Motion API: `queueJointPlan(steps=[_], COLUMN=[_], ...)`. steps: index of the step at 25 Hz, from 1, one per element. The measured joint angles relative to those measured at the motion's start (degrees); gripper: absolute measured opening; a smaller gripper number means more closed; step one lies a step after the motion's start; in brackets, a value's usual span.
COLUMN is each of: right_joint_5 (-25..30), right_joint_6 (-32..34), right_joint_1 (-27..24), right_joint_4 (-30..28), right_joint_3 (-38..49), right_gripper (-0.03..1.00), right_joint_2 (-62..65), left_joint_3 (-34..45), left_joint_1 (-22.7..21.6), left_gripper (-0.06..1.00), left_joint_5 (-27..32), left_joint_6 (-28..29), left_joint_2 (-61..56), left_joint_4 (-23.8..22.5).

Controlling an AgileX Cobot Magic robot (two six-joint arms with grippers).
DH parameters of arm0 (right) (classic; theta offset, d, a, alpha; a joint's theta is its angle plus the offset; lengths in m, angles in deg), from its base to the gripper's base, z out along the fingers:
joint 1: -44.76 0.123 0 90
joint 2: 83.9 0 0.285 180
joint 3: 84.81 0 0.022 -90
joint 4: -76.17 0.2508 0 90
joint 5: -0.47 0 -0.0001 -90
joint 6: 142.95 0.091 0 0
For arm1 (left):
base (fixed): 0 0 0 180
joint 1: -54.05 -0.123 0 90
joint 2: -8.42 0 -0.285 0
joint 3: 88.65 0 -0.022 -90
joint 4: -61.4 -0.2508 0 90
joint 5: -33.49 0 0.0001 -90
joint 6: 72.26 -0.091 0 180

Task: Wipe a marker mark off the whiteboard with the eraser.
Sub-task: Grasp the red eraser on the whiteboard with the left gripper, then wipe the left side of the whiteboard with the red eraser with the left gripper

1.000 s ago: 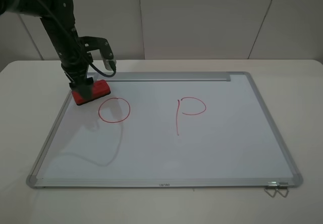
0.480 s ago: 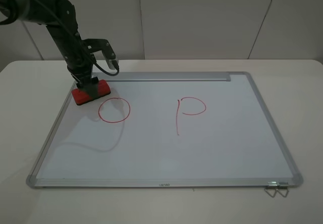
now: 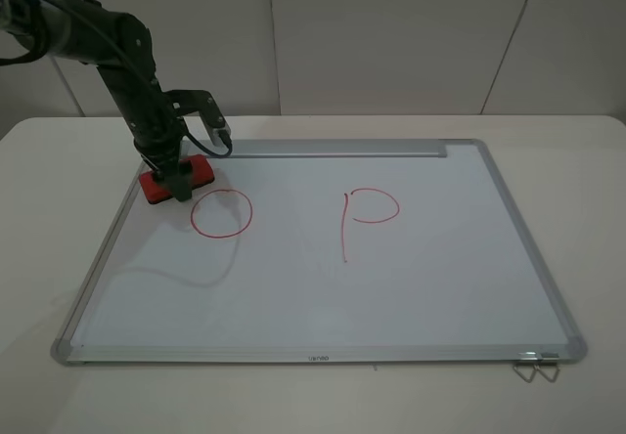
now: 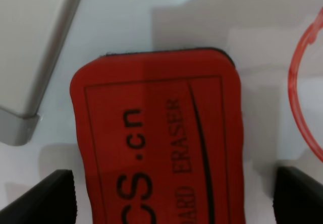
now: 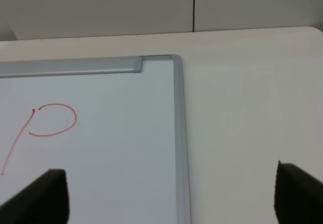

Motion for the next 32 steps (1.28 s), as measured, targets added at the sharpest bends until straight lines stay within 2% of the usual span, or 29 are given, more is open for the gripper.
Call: queueJointPlan(steps=[7,9,11,22,26,32], right_joint_5=[0.00,0.00,0.00,0.00,0.00,0.00], right_joint_6=[0.00,0.00,0.00,0.00,0.00,0.00], right_joint_1=[0.00,0.00,0.00,0.00,0.00,0.00], right_joint_4=[0.00,0.00,0.00,0.00,0.00,0.00], right_joint_3=[0.00,0.00,0.00,0.00,0.00,0.00], right_gripper=[0.72,0.72,0.72,0.72,0.72,0.72], right_joint_2=[0.00,0.00,0.00,0.00,0.00,0.00], left_joint_3=[0.00,-0.05,-0.09,-0.09,-0.09,-0.17], left_joint_1=[-0.07,-0.07,-0.07,-0.07,0.23,2.46], left_gripper=[0.75,0.68,0.56,0.57,0.57,0.57], left_joint_5=[-0.56,-0.56,-0.56,0.44,1.37,3.20], left_joint_6=[0.00,0.00,0.00,0.28,5.27,21.49], left_joint_2=[0.05,0.05,0.05,-0.06,-0.80,-2.26], left_joint_4=[0.00,0.38,0.38,0.50,0.59,2.09])
